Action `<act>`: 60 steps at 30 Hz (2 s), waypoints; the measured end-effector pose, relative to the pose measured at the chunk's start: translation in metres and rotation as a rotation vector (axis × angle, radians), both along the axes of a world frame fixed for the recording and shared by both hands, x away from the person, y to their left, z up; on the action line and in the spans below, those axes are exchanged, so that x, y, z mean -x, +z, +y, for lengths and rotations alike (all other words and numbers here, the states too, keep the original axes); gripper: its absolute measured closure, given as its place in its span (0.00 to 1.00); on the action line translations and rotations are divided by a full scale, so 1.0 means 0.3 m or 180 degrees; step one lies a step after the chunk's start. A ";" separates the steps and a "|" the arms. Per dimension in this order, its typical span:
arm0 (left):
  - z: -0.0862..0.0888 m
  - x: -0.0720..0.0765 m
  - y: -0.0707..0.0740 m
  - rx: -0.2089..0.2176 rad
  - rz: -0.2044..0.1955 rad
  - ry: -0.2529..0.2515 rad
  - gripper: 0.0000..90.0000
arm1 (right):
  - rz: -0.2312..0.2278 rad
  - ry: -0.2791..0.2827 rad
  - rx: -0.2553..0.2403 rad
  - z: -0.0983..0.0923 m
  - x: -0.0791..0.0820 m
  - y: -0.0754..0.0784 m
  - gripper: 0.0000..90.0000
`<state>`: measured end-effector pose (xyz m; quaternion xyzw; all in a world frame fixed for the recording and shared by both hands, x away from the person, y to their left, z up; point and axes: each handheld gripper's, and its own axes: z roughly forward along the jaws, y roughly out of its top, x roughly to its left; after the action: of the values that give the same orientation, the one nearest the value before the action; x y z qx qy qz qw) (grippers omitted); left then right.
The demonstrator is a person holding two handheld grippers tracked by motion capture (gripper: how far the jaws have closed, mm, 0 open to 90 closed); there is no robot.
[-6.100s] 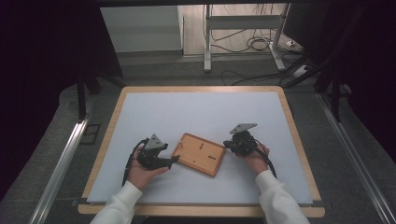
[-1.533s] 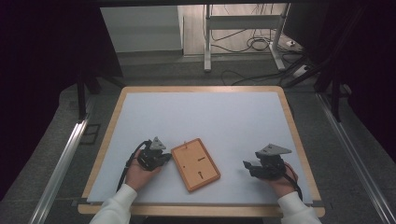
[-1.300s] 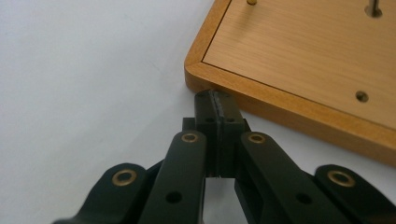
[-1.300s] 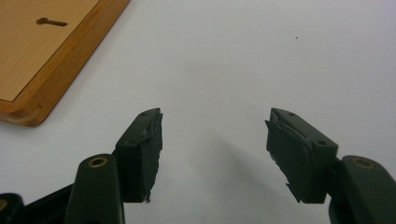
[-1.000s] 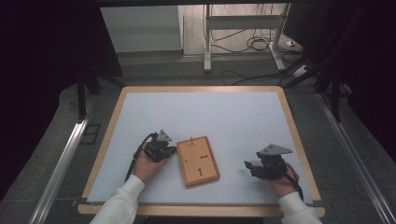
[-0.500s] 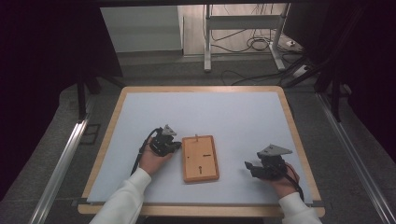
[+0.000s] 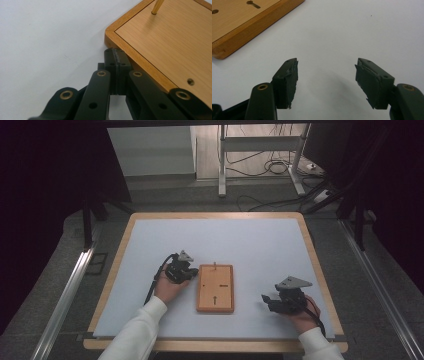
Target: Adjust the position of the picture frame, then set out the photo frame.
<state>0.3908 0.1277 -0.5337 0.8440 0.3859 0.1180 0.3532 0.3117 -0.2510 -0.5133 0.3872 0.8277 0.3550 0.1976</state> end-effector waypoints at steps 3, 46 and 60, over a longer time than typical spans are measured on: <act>0.015 0.023 0.013 -0.0001 -0.0056 0.0020 1.00 | -0.0018 -0.0017 -0.0014 -0.004 0.004 0.003 0.39; 0.123 0.191 0.085 0.0296 -0.0263 -0.0177 0.39 | -0.0224 0.0021 -0.0093 0.014 0.016 0.008 0.35; 0.027 0.110 0.100 0.0348 -0.0295 -0.0326 0.39 | -0.0252 0.0097 -0.0226 0.004 0.059 0.009 0.31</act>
<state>0.3577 0.1359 -0.5038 0.8358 0.3314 0.1174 0.4218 0.2942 -0.2500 -0.5106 0.3670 0.8119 0.4022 0.2109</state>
